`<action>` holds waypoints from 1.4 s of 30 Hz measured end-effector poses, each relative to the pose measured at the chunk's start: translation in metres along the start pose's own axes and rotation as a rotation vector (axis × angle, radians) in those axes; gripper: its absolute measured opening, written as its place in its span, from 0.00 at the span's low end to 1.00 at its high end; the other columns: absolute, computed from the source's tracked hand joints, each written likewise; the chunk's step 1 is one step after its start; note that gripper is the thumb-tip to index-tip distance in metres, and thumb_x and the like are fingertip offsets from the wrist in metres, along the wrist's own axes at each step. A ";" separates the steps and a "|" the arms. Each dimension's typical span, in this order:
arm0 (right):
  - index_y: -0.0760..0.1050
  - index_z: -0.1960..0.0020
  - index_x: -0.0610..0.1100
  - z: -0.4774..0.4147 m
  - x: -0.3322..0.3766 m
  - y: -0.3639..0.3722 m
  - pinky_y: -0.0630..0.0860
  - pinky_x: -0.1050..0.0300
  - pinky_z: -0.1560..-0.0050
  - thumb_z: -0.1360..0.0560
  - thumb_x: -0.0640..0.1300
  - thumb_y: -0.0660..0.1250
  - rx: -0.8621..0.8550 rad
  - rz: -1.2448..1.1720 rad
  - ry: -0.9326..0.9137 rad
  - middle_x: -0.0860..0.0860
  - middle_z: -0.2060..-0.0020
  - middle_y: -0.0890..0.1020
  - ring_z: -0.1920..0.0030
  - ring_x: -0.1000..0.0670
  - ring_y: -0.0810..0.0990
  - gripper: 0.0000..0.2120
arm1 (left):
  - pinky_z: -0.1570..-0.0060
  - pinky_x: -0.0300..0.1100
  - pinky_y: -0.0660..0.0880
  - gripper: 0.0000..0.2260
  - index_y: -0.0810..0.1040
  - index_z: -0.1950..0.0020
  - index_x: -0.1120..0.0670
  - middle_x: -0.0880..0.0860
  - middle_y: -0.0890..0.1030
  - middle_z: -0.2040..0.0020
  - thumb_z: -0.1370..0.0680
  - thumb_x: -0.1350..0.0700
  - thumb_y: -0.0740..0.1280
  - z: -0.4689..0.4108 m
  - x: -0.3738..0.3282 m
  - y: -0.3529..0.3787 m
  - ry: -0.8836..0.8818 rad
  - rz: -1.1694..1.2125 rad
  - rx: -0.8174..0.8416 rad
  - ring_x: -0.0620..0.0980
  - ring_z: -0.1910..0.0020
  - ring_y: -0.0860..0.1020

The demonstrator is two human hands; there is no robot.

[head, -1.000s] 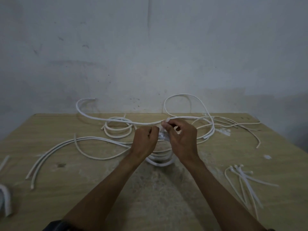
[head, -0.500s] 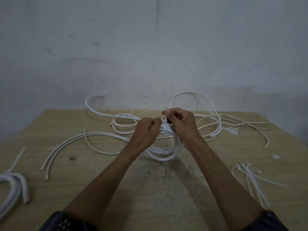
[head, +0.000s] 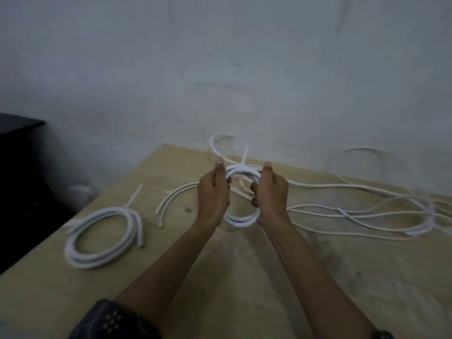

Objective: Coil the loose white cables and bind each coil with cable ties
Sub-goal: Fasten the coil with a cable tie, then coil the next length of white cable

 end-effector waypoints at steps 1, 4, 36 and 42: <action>0.73 0.67 0.44 0.006 -0.004 0.014 0.62 0.61 0.76 0.16 0.51 0.57 0.023 -0.025 0.025 0.48 0.77 0.72 0.79 0.49 0.66 0.23 | 0.74 0.43 0.66 0.27 0.74 0.69 0.52 0.48 0.71 0.76 0.18 0.37 0.54 -0.001 -0.001 -0.016 0.046 -0.050 -0.081 0.49 0.77 0.70; 0.71 0.67 0.43 0.026 -0.014 0.054 0.60 0.61 0.75 0.17 0.48 0.57 0.060 -0.124 0.146 0.48 0.77 0.70 0.79 0.50 0.64 0.21 | 0.68 0.49 0.68 0.28 0.76 0.65 0.55 0.51 0.75 0.73 0.17 0.39 0.53 -0.010 -0.015 -0.057 0.262 -0.313 -0.257 0.49 0.72 0.74; 0.83 0.56 0.45 -0.020 -0.034 0.071 0.73 0.55 0.53 0.24 0.50 0.69 0.385 0.779 -0.244 0.44 0.54 0.86 0.47 0.42 0.83 0.09 | 0.49 0.49 0.74 0.06 0.79 0.51 0.52 0.54 0.82 0.50 0.22 0.51 0.66 -0.070 -0.002 -0.013 0.382 -1.045 0.403 0.56 0.46 0.78; 0.72 0.36 0.46 -0.066 -0.027 -0.004 0.73 0.48 0.47 0.23 0.42 0.67 0.055 1.009 -0.378 0.44 0.37 0.71 0.39 0.40 0.74 0.16 | 0.50 0.55 0.73 0.10 0.76 0.43 0.58 0.59 0.75 0.45 0.23 0.60 0.66 -0.054 0.028 0.068 0.563 -0.980 0.532 0.61 0.45 0.75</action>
Point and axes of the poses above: each hand's wrist, its own z-axis away from the middle knuckle, its own y-axis out of the palm, x = y × z, the point moved 6 cm from there along -z, towards the middle knuckle
